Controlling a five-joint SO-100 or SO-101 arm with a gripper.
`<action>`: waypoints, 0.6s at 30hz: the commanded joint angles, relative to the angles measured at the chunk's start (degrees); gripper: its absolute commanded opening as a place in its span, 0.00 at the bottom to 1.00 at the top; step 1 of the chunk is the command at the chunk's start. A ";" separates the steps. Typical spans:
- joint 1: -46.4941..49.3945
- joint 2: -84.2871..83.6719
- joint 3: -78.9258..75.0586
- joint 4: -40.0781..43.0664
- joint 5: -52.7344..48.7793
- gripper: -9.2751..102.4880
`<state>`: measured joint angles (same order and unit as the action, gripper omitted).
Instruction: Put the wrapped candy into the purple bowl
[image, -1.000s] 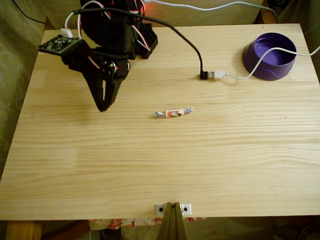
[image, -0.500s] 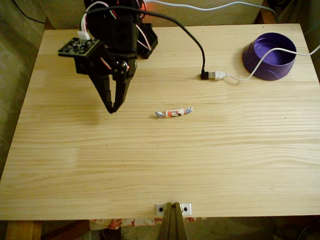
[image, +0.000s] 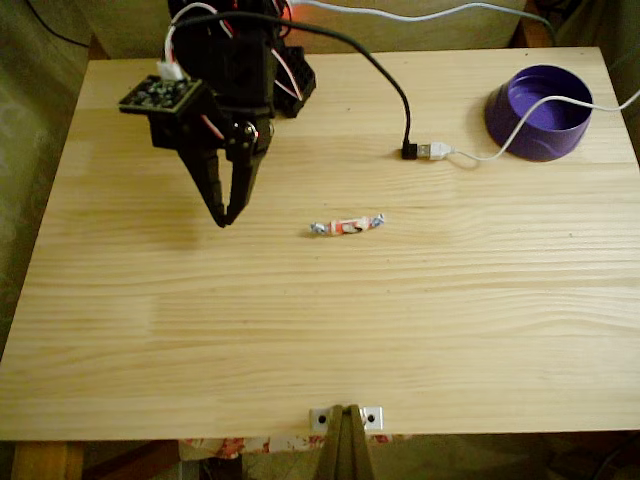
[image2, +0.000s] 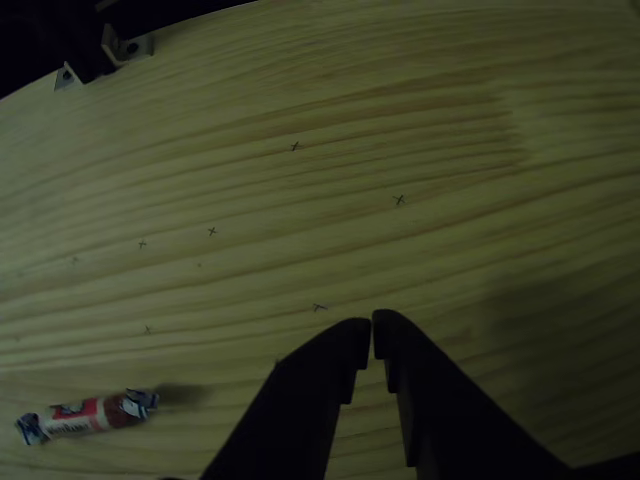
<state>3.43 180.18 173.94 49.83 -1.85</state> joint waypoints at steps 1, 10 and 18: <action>1.85 0.62 -2.46 -0.18 -2.29 0.06; -0.44 0.62 -9.05 1.41 -4.75 0.06; -1.49 0.70 -12.39 3.69 -10.11 0.06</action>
<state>3.08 180.18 170.16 52.91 -10.28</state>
